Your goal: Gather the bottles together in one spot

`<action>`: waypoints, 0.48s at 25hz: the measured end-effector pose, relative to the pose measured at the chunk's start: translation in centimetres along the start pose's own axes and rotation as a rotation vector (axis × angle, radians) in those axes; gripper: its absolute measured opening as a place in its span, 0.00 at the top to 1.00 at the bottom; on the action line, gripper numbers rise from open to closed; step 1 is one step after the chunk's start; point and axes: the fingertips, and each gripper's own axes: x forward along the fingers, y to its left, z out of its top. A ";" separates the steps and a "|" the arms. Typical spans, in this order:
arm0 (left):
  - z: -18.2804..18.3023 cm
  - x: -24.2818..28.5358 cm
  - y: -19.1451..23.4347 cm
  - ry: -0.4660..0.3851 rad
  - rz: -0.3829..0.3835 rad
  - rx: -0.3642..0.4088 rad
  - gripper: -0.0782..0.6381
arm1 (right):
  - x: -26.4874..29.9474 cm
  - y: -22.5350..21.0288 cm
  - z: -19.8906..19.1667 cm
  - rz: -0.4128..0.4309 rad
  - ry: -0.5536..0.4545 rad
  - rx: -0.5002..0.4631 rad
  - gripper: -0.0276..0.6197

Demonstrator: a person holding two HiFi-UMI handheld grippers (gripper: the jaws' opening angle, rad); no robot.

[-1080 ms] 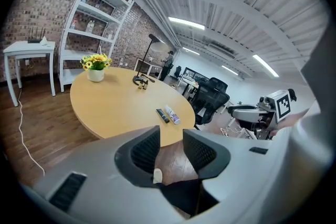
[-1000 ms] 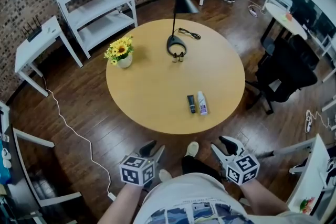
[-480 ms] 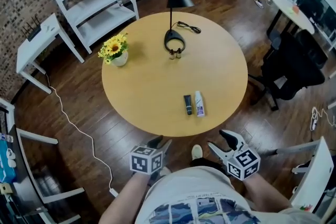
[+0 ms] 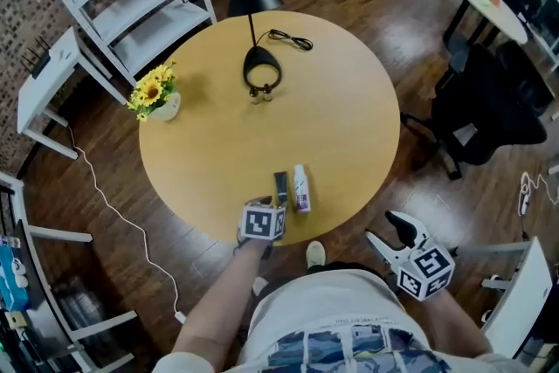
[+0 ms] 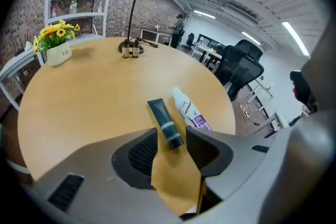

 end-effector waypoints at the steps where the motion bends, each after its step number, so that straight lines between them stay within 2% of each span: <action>1: 0.1 1.4 0.2 0.030 0.016 0.006 0.65 | -0.3 -1.1 -0.2 -0.004 0.006 0.002 0.53; 4: -1.1 4.1 0.8 0.146 0.073 0.032 0.61 | -1.1 -4.0 -0.5 -0.010 0.014 0.017 0.53; 5: -1.2 4.3 1.2 0.164 0.109 0.060 0.66 | -1.3 -4.8 -0.5 -0.013 0.013 0.025 0.53; 6: -1.0 4.4 1.6 0.166 0.143 0.095 0.73 | -1.4 -5.7 -0.5 -0.015 0.012 0.036 0.53; 8: -0.4 4.5 1.8 0.135 0.169 0.133 0.73 | -1.4 -7.1 -0.4 -0.015 0.009 0.062 0.53; 11: -0.2 3.1 2.2 0.100 0.186 0.094 0.73 | -0.6 -7.9 0.1 0.006 -0.011 0.071 0.53; 12: 0.3 1.9 2.2 0.066 0.181 0.069 0.73 | -0.2 -7.8 0.4 0.022 -0.022 0.073 0.54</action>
